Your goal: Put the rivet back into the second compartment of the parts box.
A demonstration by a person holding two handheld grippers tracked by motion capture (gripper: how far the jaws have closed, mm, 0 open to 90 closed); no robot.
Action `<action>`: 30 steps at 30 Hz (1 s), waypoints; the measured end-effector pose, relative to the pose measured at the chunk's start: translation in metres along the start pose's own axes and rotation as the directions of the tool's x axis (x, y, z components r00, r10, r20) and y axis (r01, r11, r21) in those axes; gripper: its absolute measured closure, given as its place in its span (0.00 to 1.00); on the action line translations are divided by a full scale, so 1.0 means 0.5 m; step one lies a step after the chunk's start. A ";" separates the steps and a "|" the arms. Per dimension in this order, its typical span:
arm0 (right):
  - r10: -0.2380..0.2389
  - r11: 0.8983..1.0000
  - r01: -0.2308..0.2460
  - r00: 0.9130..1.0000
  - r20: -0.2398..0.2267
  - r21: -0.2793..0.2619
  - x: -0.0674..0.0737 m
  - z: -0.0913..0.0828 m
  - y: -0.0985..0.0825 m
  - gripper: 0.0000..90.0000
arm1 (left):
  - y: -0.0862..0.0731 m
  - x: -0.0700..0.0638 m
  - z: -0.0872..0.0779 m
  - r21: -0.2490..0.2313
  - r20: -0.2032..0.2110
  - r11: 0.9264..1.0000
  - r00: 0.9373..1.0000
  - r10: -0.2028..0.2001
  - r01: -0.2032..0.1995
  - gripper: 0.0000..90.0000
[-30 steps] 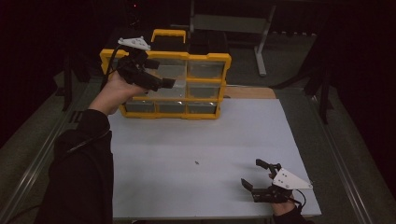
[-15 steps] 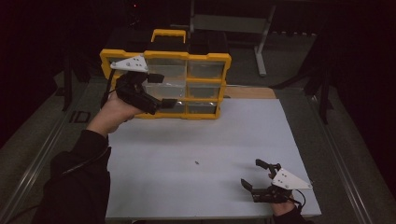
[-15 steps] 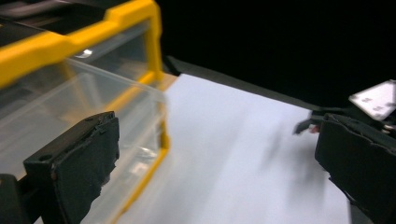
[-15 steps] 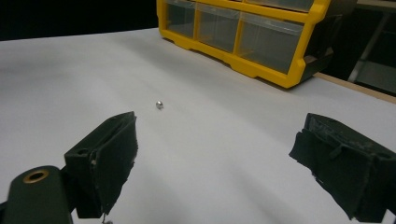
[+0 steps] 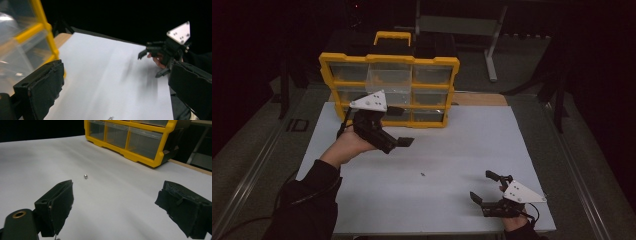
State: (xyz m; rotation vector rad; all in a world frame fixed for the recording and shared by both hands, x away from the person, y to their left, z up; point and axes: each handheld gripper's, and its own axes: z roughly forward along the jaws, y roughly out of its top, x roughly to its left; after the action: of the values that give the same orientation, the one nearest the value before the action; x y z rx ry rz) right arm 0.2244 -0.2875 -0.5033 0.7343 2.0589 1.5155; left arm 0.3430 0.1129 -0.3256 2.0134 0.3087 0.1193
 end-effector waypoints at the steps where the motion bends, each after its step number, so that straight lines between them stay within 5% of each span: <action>1: -0.002 1.000 0.002 1.000 0.001 -0.002 0.000 0.000 0.000 0.13 | -0.004 -0.003 0.008 0.005 0.002 1.000 1.000 0.005 -0.005 0.00; 15: -0.001 1.000 0.001 1.000 0.001 -0.003 -0.001 -0.001 0.000 0.13 | -0.092 -0.039 0.115 0.027 0.081 0.999 0.996 0.021 -0.023 0.04; 30: 0.001 1.000 -0.001 1.000 -0.005 0.002 0.000 0.001 -0.001 0.13 | -0.181 -0.017 0.186 0.092 0.116 0.996 0.993 -0.030 0.019 0.22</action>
State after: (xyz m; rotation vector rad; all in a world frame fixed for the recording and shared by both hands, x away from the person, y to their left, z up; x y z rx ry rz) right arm 0.2248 -0.2874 -0.5041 0.7330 2.0639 1.5182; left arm 0.3402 0.0680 -0.4478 2.0959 0.2677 -0.0292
